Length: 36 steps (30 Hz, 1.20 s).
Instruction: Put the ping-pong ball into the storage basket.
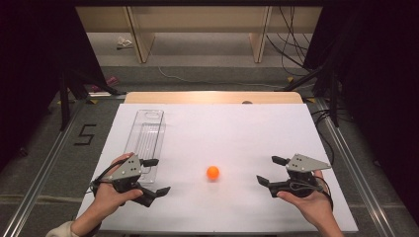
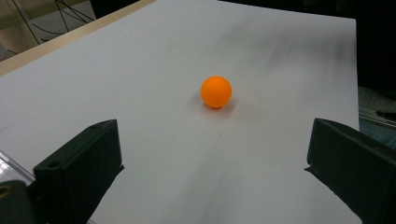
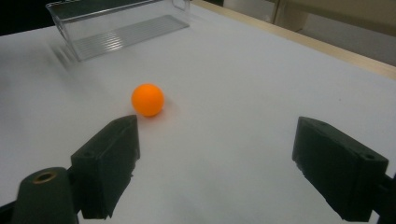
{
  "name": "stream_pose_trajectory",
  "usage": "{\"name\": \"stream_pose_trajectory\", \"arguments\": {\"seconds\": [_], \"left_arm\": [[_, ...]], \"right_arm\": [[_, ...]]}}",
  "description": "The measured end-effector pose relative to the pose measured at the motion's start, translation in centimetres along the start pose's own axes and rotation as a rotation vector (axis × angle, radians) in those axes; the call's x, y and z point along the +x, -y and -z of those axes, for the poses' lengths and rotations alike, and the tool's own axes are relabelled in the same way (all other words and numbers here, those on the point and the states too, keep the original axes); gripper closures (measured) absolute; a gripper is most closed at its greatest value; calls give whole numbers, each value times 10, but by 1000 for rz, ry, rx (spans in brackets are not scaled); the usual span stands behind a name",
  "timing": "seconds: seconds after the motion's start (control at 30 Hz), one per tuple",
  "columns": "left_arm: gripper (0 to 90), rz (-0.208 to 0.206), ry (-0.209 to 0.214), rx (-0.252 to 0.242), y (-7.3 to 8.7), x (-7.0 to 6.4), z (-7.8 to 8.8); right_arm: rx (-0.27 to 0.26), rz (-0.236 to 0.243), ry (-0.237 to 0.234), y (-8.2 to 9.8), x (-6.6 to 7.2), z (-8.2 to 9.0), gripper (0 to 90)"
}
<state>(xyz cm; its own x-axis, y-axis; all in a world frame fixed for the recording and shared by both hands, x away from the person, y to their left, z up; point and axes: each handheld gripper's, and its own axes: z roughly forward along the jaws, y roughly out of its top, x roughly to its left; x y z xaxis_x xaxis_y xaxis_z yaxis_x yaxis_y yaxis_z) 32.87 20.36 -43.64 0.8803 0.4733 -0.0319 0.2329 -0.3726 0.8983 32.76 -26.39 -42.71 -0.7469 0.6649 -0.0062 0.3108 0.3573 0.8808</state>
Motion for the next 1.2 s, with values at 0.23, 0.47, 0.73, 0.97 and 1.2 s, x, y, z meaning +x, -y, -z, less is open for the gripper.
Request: {"name": "stream_pose_trajectory", "arguments": {"seconds": [0.23, 0.47, 0.73, 0.97, 1.2], "left_arm": [[29, -3, 3, 2, 0, -1, 0], [29, -10, 6, 8, 0, -1, -1], [30, -11, 11, 8, 0, -2, -1], [29, -12, 13, 12, 0, -3, -2], [29, -13, 14, 12, -1, -3, -2]], "right_arm": [[4, 8, -8, -1, 1, -3, 161], [16, 10, -26, -3, 4, -12, 161], [27, 30, -51, -7, 11, -25, 161], [33, 33, -60, -10, 13, -34, 161], [45, 46, -71, -12, 15, -43, 161]]}}
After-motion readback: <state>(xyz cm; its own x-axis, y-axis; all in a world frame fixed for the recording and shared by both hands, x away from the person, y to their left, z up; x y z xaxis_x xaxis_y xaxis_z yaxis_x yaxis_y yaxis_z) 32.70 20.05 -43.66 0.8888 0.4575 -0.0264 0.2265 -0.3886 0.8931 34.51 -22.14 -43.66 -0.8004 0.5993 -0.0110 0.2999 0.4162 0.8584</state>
